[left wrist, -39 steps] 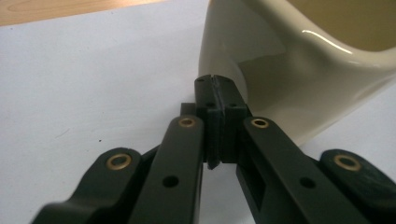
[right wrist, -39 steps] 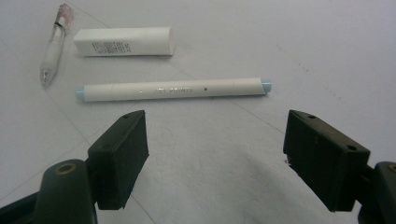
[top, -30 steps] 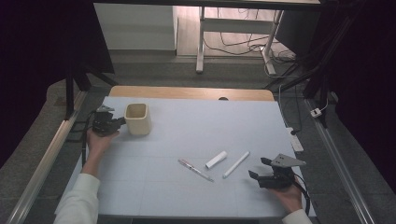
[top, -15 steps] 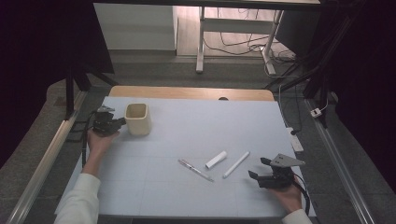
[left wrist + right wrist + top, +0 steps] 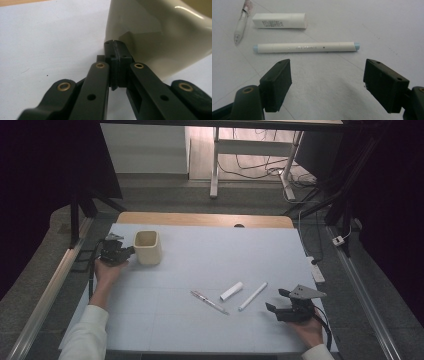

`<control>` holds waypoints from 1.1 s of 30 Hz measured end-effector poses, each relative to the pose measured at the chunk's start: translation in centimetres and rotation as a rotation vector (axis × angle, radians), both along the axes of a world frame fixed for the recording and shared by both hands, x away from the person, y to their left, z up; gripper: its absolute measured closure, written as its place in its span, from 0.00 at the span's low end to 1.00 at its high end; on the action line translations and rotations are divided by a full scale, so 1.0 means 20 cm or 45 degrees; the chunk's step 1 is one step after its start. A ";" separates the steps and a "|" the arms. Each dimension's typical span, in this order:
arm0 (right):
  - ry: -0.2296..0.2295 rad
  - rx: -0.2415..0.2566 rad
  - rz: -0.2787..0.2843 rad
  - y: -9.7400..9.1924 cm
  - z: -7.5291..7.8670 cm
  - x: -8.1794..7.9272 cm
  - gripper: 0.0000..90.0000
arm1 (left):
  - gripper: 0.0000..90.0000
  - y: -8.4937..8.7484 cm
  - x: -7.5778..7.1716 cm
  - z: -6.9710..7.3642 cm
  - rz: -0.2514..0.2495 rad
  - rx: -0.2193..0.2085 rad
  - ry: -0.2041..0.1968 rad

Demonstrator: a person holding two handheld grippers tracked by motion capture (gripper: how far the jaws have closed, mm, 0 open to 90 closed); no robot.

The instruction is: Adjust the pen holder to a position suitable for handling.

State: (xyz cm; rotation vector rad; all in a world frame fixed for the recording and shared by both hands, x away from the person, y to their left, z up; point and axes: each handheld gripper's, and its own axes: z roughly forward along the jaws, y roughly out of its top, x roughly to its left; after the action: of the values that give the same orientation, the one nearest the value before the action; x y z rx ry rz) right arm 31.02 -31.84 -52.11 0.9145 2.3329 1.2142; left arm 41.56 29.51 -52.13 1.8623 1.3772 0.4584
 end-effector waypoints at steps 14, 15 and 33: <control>-0.002 0.000 0.000 0.00 0.00 0.00 0.25 | 0.99 -0.02 0.01 -0.01 0.015 0.022 -0.006; -0.004 0.005 -0.003 0.00 0.00 0.00 0.25 | 0.99 -0.02 0.01 -0.01 0.014 0.020 -0.007; -0.005 0.000 -0.007 0.00 -0.01 0.01 0.25 | 0.99 -0.09 0.04 -0.02 -0.045 0.040 -0.002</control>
State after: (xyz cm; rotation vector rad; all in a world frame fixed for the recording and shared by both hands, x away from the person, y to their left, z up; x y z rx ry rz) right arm 31.13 -31.79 -52.22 0.9168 2.3259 1.2132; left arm 42.33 27.79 -52.58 1.9078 1.3412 0.4660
